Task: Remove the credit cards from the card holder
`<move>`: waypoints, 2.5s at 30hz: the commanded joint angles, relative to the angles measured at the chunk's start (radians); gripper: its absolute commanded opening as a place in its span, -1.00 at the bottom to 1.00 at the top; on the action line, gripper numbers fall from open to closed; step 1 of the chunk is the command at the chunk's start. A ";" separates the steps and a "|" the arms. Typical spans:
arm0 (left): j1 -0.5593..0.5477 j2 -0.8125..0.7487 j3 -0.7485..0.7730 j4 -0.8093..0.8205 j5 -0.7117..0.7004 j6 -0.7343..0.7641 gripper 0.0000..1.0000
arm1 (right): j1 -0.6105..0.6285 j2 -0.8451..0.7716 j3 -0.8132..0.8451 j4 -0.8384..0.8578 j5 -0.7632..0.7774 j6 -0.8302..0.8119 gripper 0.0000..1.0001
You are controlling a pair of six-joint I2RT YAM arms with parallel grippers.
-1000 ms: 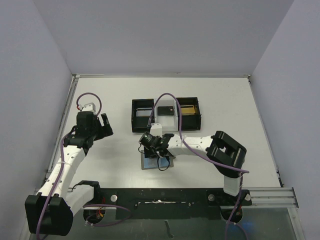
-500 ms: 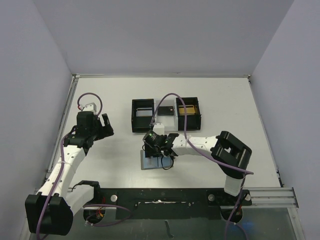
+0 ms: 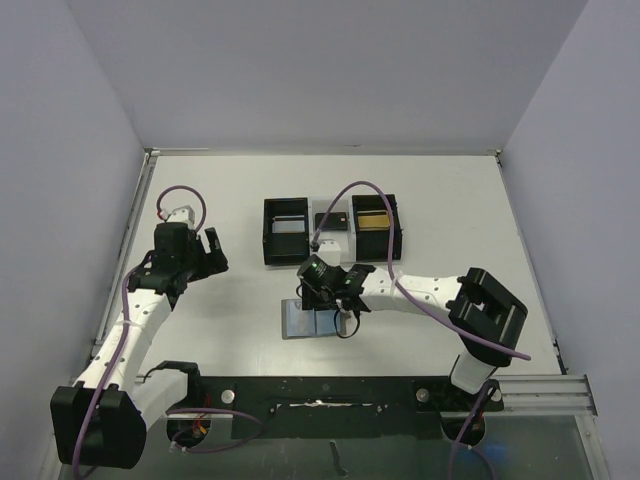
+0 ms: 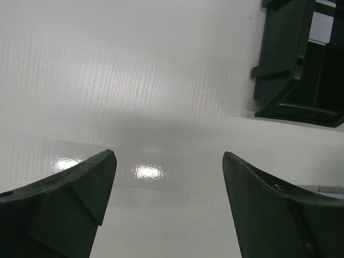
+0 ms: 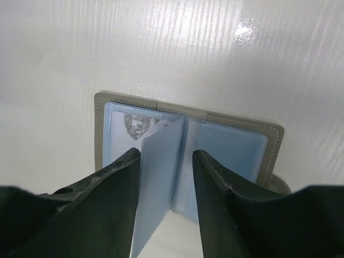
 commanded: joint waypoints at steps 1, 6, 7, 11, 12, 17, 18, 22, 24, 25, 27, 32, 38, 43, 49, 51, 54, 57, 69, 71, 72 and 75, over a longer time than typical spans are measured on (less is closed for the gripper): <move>0.008 -0.004 0.018 0.052 0.018 0.015 0.60 | -0.003 -0.053 -0.001 -0.016 0.039 0.006 -0.18; 0.005 -0.001 0.018 0.052 0.023 0.015 0.60 | -0.002 -0.063 0.005 -0.079 0.072 0.014 -0.36; 0.005 -0.001 0.017 0.052 0.023 0.015 0.60 | -0.002 -0.064 0.002 -0.094 0.082 0.021 -0.37; 0.005 0.007 0.018 0.051 0.027 0.016 0.60 | -0.004 -0.087 -0.045 -0.115 0.102 0.051 -0.37; 0.005 0.009 0.018 0.052 0.028 0.016 0.60 | -0.004 -0.093 -0.058 -0.118 0.103 0.060 -0.37; 0.005 0.014 0.020 0.054 0.035 0.018 0.60 | -0.012 -0.117 -0.095 -0.147 0.123 0.097 -0.28; 0.005 0.016 0.019 0.054 0.035 0.018 0.60 | -0.015 -0.121 -0.098 -0.153 0.127 0.098 -0.27; 0.005 0.017 0.019 0.054 0.036 0.019 0.60 | -0.020 -0.136 -0.080 -0.159 0.131 0.082 -0.28; 0.005 0.019 0.020 0.054 0.036 0.019 0.60 | -0.018 -0.152 -0.066 -0.141 0.123 0.062 -0.28; 0.005 0.020 0.019 0.053 0.037 0.019 0.60 | -0.016 -0.159 -0.060 -0.126 0.116 0.052 -0.28; 0.005 0.021 0.020 0.054 0.036 0.019 0.60 | -0.016 -0.175 -0.054 -0.087 0.088 0.029 -0.29; 0.005 0.027 0.021 0.054 0.036 0.019 0.60 | -0.016 -0.193 -0.085 0.070 -0.046 -0.009 -0.31; 0.005 0.033 0.021 0.054 0.036 0.022 0.60 | -0.017 -0.111 -0.103 0.156 -0.145 -0.003 -0.34; 0.005 0.032 0.020 0.053 0.035 0.021 0.60 | -0.037 -0.071 -0.142 0.163 -0.159 0.031 -0.35; 0.005 0.036 0.019 0.065 0.060 0.028 0.58 | -0.084 -0.086 -0.245 0.262 -0.231 0.070 -0.35; 0.005 0.035 0.016 0.073 0.090 0.036 0.56 | -0.100 -0.094 -0.272 0.287 -0.248 0.077 -0.36; 0.005 0.029 0.005 0.097 0.179 0.043 0.50 | -0.118 -0.102 -0.296 0.317 -0.273 0.085 -0.39; 0.001 0.027 -0.010 0.146 0.334 -0.003 0.40 | -0.121 -0.110 -0.293 0.326 -0.284 0.076 -0.42; -0.333 0.076 -0.147 0.376 0.409 -0.301 -0.13 | -0.114 -0.159 -0.259 0.359 -0.329 0.041 -0.43; -0.367 0.079 -0.177 0.412 0.403 -0.339 -0.17 | -0.114 -0.150 -0.261 0.382 -0.350 0.042 -0.43; -0.381 0.080 -0.190 0.425 0.395 -0.353 -0.18 | -0.114 -0.142 -0.260 0.391 -0.359 0.043 -0.43; -0.423 0.092 -0.216 0.458 0.385 -0.382 -0.24 | -0.114 -0.108 -0.256 0.406 -0.385 0.044 -0.43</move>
